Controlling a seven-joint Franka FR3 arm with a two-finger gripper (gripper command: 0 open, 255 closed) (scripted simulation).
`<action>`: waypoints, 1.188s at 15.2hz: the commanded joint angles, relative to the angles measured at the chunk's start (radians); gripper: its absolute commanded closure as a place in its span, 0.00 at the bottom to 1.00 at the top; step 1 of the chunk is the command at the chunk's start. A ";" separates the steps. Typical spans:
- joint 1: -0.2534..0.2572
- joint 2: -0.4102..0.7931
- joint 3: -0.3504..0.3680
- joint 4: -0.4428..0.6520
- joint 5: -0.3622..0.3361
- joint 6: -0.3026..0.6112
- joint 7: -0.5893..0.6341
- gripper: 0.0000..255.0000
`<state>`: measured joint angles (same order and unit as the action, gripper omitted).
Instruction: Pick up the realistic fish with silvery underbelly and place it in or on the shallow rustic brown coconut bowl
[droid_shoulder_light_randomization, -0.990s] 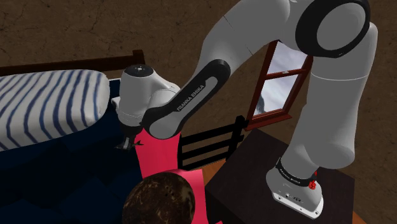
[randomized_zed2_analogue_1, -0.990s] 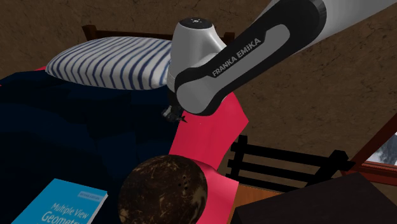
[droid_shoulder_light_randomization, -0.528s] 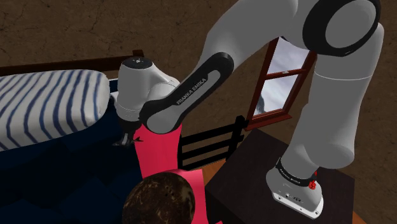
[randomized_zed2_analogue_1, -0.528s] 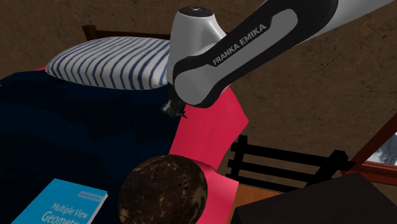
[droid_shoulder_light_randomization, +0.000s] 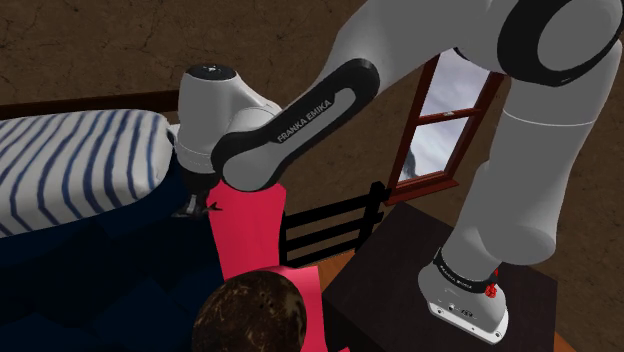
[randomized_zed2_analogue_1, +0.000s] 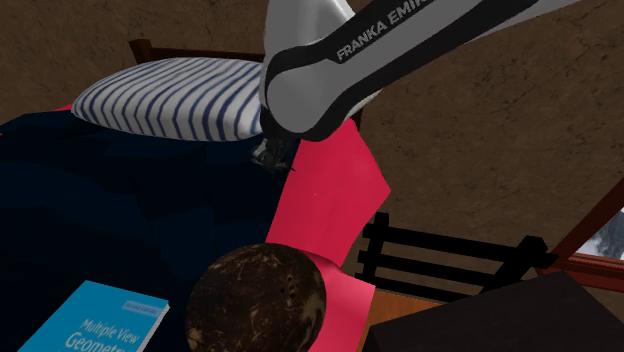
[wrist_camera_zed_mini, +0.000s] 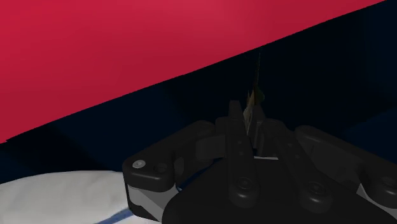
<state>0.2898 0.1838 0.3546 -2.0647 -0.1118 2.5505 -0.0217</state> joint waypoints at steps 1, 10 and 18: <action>-0.001 -0.014 0.004 0.013 0.009 -0.027 -0.005 1.00; -0.008 -0.069 0.012 0.069 0.047 -0.134 -0.031 1.00; 0.057 -0.263 0.079 -0.161 0.090 -0.085 0.087 1.00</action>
<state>0.3375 -0.0570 0.4241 -2.1995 -0.0270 2.4601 0.0477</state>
